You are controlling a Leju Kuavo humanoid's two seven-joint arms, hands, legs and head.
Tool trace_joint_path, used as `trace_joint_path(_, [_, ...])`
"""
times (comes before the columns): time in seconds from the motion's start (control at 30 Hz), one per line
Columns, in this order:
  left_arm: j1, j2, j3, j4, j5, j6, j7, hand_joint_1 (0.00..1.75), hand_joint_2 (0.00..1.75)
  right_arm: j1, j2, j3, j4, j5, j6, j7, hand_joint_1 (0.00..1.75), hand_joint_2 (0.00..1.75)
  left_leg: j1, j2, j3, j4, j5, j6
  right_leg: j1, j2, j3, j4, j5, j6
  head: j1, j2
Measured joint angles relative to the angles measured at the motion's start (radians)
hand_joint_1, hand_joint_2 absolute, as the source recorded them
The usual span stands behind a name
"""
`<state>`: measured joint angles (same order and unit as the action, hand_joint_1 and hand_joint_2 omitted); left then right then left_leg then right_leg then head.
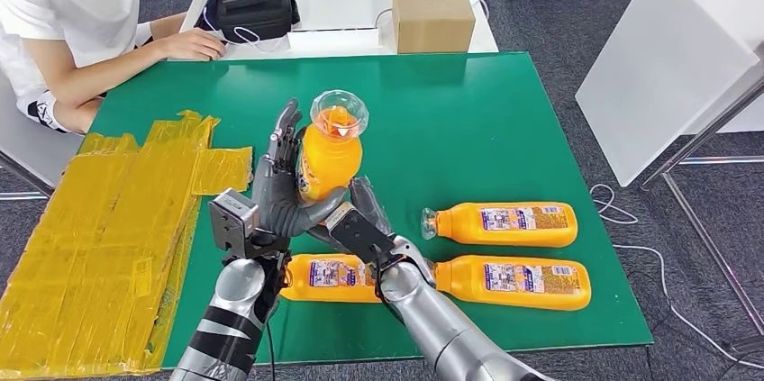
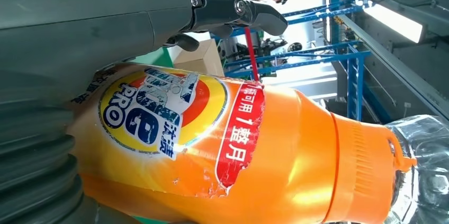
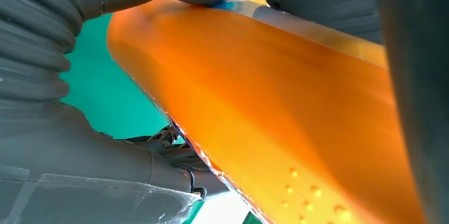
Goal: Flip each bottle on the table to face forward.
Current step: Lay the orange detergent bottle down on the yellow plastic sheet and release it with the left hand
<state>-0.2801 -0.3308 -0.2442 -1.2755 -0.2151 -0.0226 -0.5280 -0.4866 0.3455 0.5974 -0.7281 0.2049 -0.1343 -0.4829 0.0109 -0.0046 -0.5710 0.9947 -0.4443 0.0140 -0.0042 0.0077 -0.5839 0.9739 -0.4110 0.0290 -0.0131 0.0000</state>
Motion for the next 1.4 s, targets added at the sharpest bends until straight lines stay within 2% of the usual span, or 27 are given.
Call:
trace_joint_path(0.13, [0.003, 0.0, 0.004, 0.002, 0.003, 0.0, 0.0, 1.69, 1.75, -0.005, -0.003, 0.019, 0.008, -0.006, -0.009, 0.003, 1.75, 1.75, 0.0, 0.0, 0.0, 0.0, 0.0, 0.0, 0.0, 0.0, 0.0, 0.0, 0.0, 0.0, 0.0, 0.0])
trace_joint_path(0.17, [0.004, 0.0, 0.004, 0.002, 0.003, 0.0, 0.0, 1.75, 1.75, -0.006, -0.004, 0.021, 0.01, -0.006, -0.01, 0.004, 1.75, 1.75, 0.0, 0.0, 0.0, 0.0, 0.0, 0.0, 0.0, 0.0, 0.0, 0.0, 0.0, 0.0, 0.0, 0.0])
trace_joint_path(1.1, [0.005, 0.001, 0.016, 0.024, -0.006, 0.003, -0.002, 1.75, 1.75, 0.003, -0.007, 0.037, 0.017, 0.025, -0.053, 0.008, 1.75, 1.75, 0.0, 0.0, 0.0, 0.0, 0.0, 0.0, 0.0, 0.0, 0.0, 0.0, 0.0, 0.0, 0.0, 0.0])
trace_joint_path(1.13, [0.005, 0.001, 0.016, 0.024, -0.006, 0.003, -0.002, 1.75, 1.75, 0.003, -0.007, 0.036, 0.017, 0.027, -0.055, 0.008, 1.62, 1.75, 0.0, 0.0, 0.0, 0.0, 0.0, 0.0, 0.0, 0.0, 0.0, 0.0, 0.0, 0.0, 0.0, 0.0])
trace_joint_path(1.23, [0.004, 0.001, 0.021, 0.024, -0.006, 0.006, -0.003, 1.75, 1.75, 0.003, -0.007, 0.032, 0.017, 0.044, -0.066, 0.005, 0.32, 1.75, 0.0, 0.0, 0.0, 0.0, 0.0, 0.0, 0.0, 0.0, 0.0, 0.0, 0.0, 0.0, 0.0, 0.0])
trace_joint_path(1.27, [0.004, 0.001, 0.023, 0.022, -0.007, 0.009, -0.003, 1.75, 1.75, 0.005, -0.007, 0.028, 0.014, 0.056, -0.072, 0.001, 0.01, 1.75, 0.0, 0.0, 0.0, 0.0, 0.0, 0.0, 0.0, 0.0, 0.0, 0.0, 0.0, 0.0, 0.0, 0.0])
trace_joint_path(1.4, [0.0, 0.006, 0.037, -0.005, -0.029, 0.053, 0.005, 1.75, 1.75, 0.037, -0.007, -0.007, -0.051, 0.156, -0.081, -0.015, 0.0, 1.75, 0.0, 0.0, 0.0, 0.0, 0.0, 0.0, 0.0, 0.0, 0.0, 0.0, 0.0, 0.0, 0.0, 0.0])
